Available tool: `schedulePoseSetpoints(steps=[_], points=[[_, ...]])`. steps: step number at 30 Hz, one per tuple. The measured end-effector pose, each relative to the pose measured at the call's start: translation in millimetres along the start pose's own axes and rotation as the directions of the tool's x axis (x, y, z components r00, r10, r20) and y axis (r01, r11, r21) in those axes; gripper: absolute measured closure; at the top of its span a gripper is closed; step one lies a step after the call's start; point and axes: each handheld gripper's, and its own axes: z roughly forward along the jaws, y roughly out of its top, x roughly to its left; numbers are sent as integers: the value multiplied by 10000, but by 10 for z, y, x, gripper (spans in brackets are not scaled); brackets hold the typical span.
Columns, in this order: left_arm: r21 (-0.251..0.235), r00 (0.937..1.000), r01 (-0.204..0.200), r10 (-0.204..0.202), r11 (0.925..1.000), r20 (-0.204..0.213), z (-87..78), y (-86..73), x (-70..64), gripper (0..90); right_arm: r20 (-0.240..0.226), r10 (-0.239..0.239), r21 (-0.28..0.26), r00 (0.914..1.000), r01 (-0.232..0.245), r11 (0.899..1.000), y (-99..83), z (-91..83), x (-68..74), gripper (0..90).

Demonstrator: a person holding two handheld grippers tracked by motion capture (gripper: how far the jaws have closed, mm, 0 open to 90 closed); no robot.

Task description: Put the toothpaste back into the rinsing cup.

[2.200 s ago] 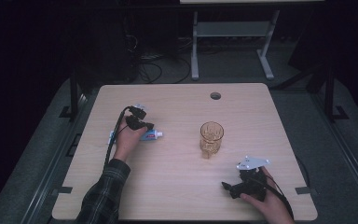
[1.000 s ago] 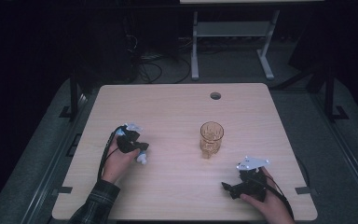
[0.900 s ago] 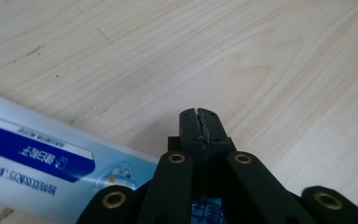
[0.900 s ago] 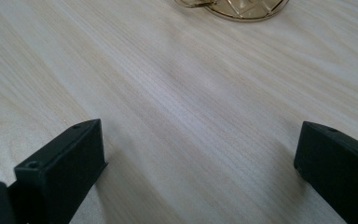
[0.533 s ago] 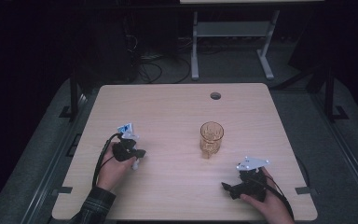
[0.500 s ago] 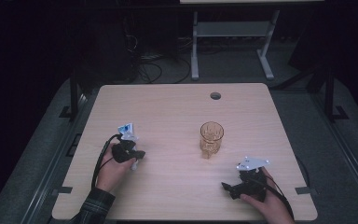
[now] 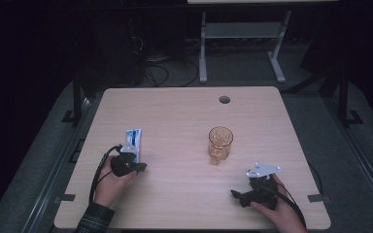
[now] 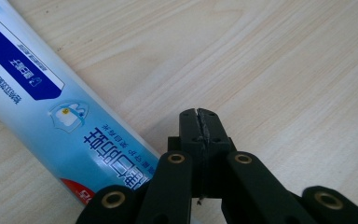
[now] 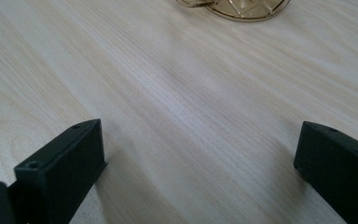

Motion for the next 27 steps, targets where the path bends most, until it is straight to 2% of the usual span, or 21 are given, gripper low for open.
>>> schedulePoseSetpoints(steps=[5,8,9,12,16,20,21,24,25,27], points=[[-280,9999,99,-103,9996,-117,-112,66,3,819,-2,3,-2,10000,-3,10000,0,0,0,10],[-324,9996,138,-146,9994,-224,-149,93,26,731,-1,4,-1,10000,-4,10000,0,0,0,10],[-380,9989,306,-319,9988,-335,-174,118,51,700,1,-2,-1,10000,2,10000,0,0,0,10],[-420,9977,404,-426,9983,-523,-201,147,93,608,0,3,0,10000,-3,10000,0,0,0,10],[-471,9910,699,-747,9964,-1109,-247,217,216,520,-1,0,-1,10000,0,10000,0,0,0,10],[-458,9868,798,-854,9958,-1373,-244,269,302,451,-7,-6,-3,10000,6,10000,0,0,-1,10],[-418,9830,912,-966,9950,-1562,-228,317,368,433,-6,-13,-5,10000,13,10000,0,0,-2,10],[-407,9800,958,-1014,9946,-1714,-208,363,426,378,-4,-12,-6,10000,12,10000,0,1,-1,10],[-351,9753,1083,-1130,9935,-1897,-185,405,481,362,-6,-20,-7,10000,20,10000,0,1,-2,9],[-346,9724,1173,-1219,9925,-1990,-166,445,531,348,-5,-19,-7,10000,19,10000,0,1,-2,9]])
